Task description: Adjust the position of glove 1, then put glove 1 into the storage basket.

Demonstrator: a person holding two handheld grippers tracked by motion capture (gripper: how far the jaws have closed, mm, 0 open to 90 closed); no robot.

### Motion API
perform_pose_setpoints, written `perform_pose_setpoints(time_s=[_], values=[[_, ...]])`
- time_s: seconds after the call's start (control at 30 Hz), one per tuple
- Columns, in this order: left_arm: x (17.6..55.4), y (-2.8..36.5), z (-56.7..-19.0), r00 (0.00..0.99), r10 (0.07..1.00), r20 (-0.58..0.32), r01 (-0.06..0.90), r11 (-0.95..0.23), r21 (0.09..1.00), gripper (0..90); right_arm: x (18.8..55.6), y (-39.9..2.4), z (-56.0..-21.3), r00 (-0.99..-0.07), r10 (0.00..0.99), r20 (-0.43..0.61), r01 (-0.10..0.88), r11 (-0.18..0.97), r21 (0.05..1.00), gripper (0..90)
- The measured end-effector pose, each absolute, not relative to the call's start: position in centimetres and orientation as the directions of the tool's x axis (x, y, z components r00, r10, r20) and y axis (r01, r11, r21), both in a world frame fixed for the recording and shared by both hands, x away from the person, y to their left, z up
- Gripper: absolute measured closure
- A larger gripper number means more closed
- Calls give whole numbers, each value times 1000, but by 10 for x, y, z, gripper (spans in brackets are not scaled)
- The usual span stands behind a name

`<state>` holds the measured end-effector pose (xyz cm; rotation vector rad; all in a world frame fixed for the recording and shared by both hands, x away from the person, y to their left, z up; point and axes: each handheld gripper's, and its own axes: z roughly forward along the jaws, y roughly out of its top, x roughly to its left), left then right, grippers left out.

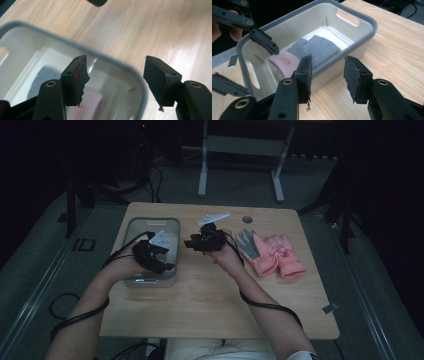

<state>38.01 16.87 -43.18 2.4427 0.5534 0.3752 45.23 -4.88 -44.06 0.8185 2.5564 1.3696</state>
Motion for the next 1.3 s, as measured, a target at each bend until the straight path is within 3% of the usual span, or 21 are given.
perform_pose_setpoints(time_s=[0.5,0.7,0.83,1.03,1.3], values=[[365,114,-439,929,355,105,211,-742,636,348,433,-117,-434,-823,562,83,378,432,819,588],[361,98,-451,939,337,69,220,-742,633,186,430,-138,-437,-811,579,87,388,420,820,590],[354,90,-459,941,329,83,199,-733,651,183,429,-146,-440,-804,588,95,398,412,819,589],[344,76,-481,951,305,50,209,-753,624,35,426,-162,-447,-793,602,90,404,410,818,584],[331,63,-510,948,316,36,223,-744,630,25,427,-182,-452,-779,626,39,386,430,816,577]])
